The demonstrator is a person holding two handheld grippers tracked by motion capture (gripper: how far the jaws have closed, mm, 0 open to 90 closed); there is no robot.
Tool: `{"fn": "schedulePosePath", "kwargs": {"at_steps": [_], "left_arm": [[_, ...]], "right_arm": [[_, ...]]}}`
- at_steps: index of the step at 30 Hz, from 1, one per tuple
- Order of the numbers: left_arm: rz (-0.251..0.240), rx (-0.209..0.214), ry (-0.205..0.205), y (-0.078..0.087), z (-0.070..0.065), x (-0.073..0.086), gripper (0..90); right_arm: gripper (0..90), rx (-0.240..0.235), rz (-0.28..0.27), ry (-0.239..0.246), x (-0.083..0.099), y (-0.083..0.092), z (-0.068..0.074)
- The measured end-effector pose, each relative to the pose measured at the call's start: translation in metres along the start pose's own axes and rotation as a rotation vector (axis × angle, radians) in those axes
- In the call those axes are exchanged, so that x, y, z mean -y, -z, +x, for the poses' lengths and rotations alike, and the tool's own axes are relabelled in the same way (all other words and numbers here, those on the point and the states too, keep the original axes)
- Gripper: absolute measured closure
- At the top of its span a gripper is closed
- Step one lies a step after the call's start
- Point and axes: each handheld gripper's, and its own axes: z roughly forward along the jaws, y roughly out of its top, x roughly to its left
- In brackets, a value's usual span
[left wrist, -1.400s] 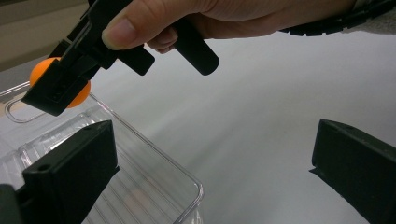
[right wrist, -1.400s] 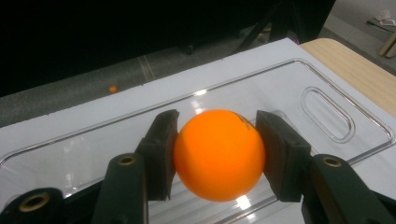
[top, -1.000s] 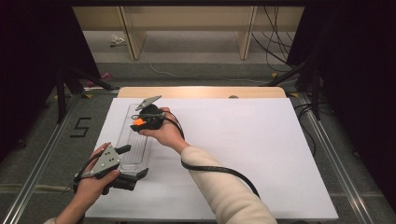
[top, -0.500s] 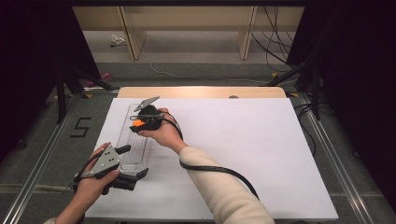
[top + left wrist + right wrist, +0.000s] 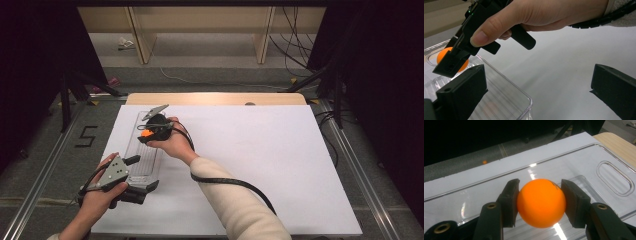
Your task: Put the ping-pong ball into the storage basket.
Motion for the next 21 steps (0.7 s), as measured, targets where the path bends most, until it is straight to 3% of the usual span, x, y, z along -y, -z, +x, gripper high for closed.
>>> {"fn": "schedulePosePath", "kwargs": {"at_steps": [21], "left_arm": [[0.0,0.001,0.0,0.0,-0.0002,-0.0001,0.0]], "right_arm": [[51.1,-0.004,0.004,-0.001,0.0014,-0.0043,0.0014]]}}
